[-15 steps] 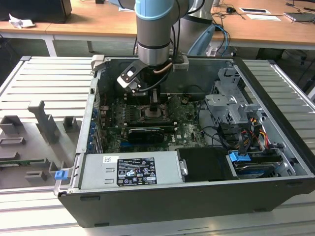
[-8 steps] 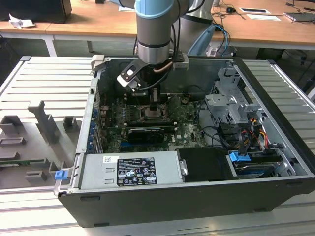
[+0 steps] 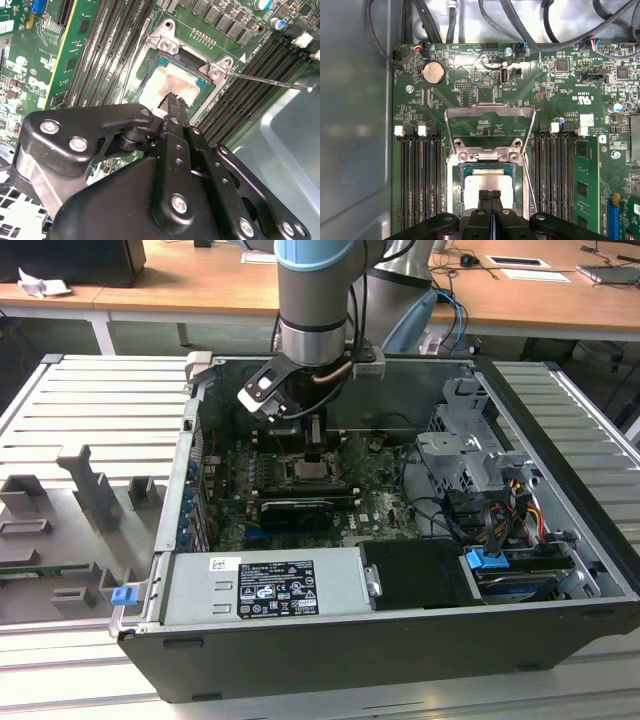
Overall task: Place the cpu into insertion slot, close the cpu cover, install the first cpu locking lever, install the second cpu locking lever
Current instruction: 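Close the cpu cover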
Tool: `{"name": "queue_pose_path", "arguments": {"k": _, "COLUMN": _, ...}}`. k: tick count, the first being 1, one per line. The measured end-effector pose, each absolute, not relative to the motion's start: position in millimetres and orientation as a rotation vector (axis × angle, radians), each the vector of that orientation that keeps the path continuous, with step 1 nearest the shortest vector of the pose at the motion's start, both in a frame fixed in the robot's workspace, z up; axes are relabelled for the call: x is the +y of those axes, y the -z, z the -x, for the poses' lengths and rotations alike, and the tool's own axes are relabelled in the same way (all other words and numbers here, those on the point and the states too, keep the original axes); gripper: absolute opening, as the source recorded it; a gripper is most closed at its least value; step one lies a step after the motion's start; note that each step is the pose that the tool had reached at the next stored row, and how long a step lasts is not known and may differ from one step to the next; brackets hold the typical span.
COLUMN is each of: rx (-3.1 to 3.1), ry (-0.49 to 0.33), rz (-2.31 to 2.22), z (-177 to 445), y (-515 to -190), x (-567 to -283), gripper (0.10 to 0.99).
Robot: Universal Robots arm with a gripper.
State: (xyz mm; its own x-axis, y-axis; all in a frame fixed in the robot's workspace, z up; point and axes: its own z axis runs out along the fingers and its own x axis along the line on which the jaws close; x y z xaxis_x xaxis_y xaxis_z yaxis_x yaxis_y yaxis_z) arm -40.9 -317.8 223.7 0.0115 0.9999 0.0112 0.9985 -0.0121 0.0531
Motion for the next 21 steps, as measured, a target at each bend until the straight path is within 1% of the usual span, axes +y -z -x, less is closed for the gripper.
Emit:
{"name": "queue_pose_path", "arguments": {"k": 5, "rx": 2.191, "ry": -0.059, "rz": -2.218, "z": 35, "y": -225, "x": -318, "gripper": 0.106}}
{"name": "queue_pose_path", "arguments": {"k": 11, "rx": 2.190, "ry": -0.056, "rz": -2.216, "z": 36, "y": -240, "x": -317, "gripper": 0.106}}
{"name": "queue_pose_path", "arguments": {"k": 21, "rx": 2.190, "ry": -0.056, "rz": -2.216, "z": 33, "y": -246, "x": -317, "gripper": 0.106}}
